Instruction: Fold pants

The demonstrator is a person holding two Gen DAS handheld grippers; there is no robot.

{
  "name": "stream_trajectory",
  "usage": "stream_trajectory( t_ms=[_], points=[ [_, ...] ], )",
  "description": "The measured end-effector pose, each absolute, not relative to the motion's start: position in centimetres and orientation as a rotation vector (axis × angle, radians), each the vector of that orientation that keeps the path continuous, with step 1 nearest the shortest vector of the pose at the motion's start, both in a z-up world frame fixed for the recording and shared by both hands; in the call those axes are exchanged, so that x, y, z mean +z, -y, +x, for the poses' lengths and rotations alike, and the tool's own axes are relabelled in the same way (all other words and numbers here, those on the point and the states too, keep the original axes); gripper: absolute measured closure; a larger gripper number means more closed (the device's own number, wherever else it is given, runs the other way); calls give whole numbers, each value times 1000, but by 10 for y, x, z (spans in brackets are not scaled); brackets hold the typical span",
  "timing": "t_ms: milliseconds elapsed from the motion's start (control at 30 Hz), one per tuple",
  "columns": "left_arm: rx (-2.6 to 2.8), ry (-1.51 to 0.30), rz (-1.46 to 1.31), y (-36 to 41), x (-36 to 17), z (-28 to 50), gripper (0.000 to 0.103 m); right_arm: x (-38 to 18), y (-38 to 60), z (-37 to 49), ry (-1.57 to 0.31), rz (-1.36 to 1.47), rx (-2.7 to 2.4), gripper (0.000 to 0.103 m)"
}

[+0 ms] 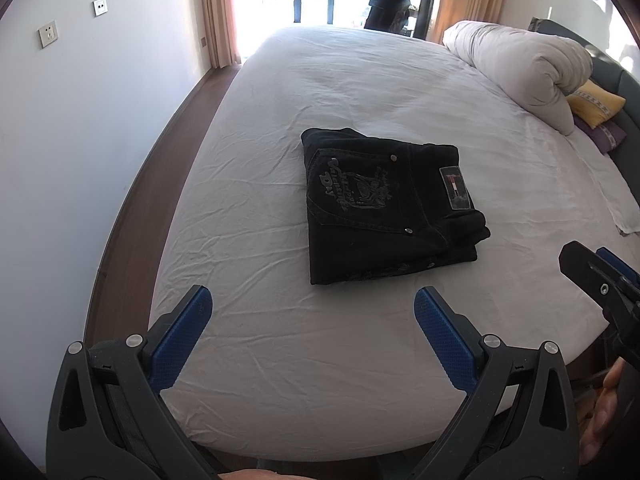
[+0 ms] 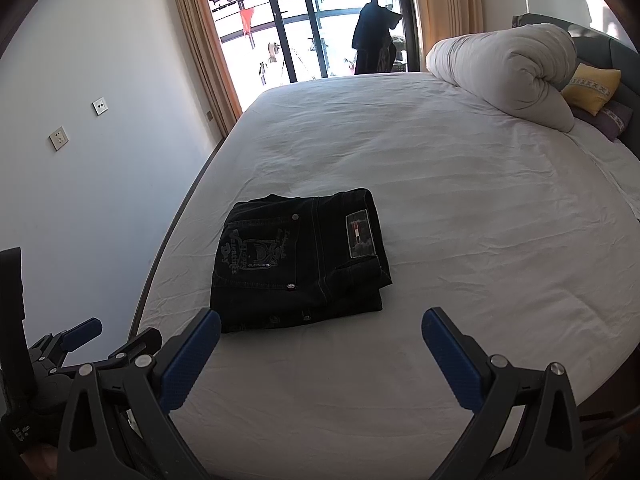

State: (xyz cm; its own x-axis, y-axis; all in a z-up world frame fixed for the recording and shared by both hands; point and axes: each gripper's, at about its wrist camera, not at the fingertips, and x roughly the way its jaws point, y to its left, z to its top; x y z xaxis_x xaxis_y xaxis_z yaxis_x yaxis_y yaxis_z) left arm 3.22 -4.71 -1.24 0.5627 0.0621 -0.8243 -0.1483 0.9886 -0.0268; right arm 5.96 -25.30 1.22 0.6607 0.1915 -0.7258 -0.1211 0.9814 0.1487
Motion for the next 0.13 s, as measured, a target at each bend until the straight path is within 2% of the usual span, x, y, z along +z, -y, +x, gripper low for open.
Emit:
stream_trajectory(
  t_ms=[133],
  points=[
    [123,-961,-96,49,-13,32,0,8,253,58,-837,92,179,0]
  ],
)
